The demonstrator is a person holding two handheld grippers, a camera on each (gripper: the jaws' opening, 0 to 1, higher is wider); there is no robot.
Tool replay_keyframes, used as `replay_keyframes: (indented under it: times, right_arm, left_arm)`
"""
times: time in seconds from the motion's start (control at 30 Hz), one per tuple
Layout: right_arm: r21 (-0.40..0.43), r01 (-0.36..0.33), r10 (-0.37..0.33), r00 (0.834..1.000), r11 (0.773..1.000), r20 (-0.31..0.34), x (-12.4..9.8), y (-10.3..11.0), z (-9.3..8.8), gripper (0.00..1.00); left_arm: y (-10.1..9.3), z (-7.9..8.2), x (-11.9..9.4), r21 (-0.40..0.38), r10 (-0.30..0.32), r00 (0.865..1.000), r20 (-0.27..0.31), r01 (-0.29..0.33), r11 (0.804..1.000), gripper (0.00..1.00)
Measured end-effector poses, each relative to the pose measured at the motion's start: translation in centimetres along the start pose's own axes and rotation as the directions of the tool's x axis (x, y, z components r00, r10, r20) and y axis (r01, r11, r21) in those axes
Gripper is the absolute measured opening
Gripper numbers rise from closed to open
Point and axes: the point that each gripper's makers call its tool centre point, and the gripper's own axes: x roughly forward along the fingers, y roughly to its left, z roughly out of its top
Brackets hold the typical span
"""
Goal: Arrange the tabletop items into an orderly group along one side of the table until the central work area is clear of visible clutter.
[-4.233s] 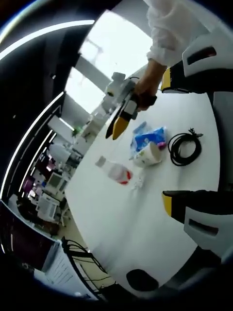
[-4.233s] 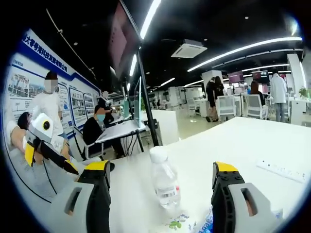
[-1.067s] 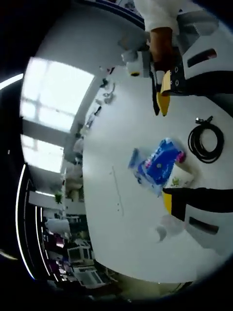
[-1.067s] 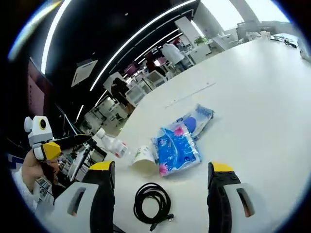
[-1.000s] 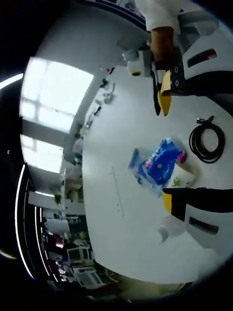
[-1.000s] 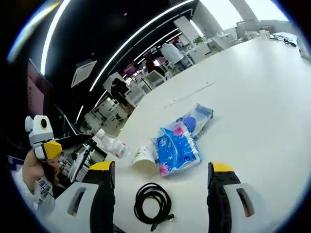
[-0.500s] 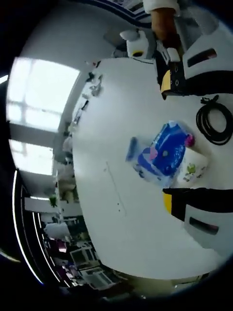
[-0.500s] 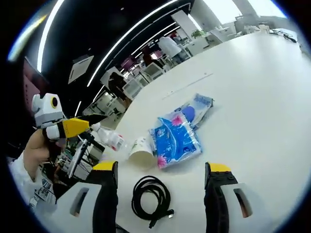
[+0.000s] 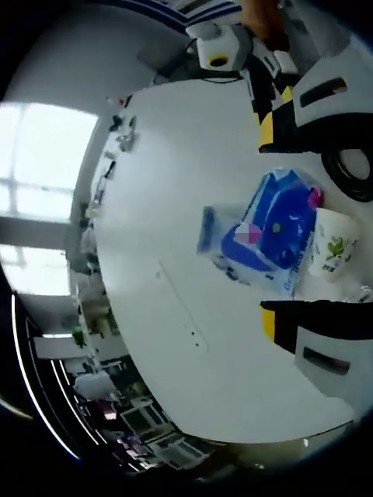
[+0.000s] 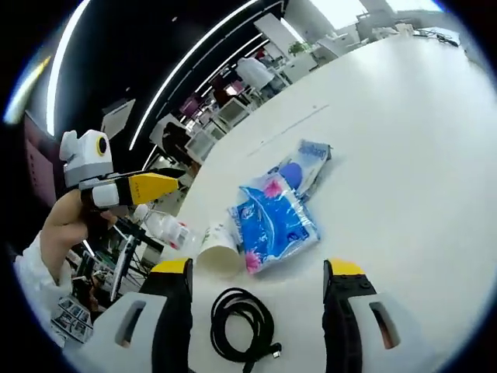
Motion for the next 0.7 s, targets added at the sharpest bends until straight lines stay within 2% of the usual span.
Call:
replay_keyframes:
  times: [0.13,0.27,0.37,0.47,0.53,0.6,0.7]
  right_arm:
    - [0.019,0.016,-0.016,1.000,1.000,0.009,0.8,0.0,-0.4,0.64]
    - [0.024,0.009,-0.009,1.000,1.000,-0.004,1.6,0.1,-1.1,0.64]
    - [0.039,0.008,-0.008,1.000,0.999,-0.003,1.7,0.1,-1.5,0.64]
    - [0.039,0.027,-0.027,1.000,0.999,-0.012,2.0,-0.3,-1.9,0.61]
    - [0.036,0.045,-0.044,0.999,0.998,-0.018,2.3,-0.6,-2.2,0.59]
    - [0.045,0.060,-0.059,0.998,0.997,-0.030,2.7,-0.9,-2.5,0.57]
    - [0.068,0.078,-0.076,0.997,0.995,-0.032,3.1,-0.9,-2.6,0.52]
  left_arm:
    - [0.3,-0.5,1.7,-0.041,-0.020,1.000,-0.019,0.020,0.999,0.73]
    - [0.3,-1.3,3.3,-0.023,-0.036,0.998,-0.051,0.035,0.999,0.73]
    - [0.3,-1.6,4.2,-0.027,-0.054,0.997,-0.051,0.052,0.998,0.72]
    - [0.2,-2.7,5.4,-0.043,-0.083,0.993,-0.086,0.080,0.996,0.69]
    - [0.2,-3.4,6.1,-0.023,-0.089,0.989,-0.121,0.087,0.996,0.68]
    - [0.2,-3.7,6.7,-0.009,-0.098,0.986,-0.138,0.097,0.995,0.68]
    - [0.1,-4.1,7.7,-0.034,-0.127,0.979,-0.158,0.123,0.992,0.64]
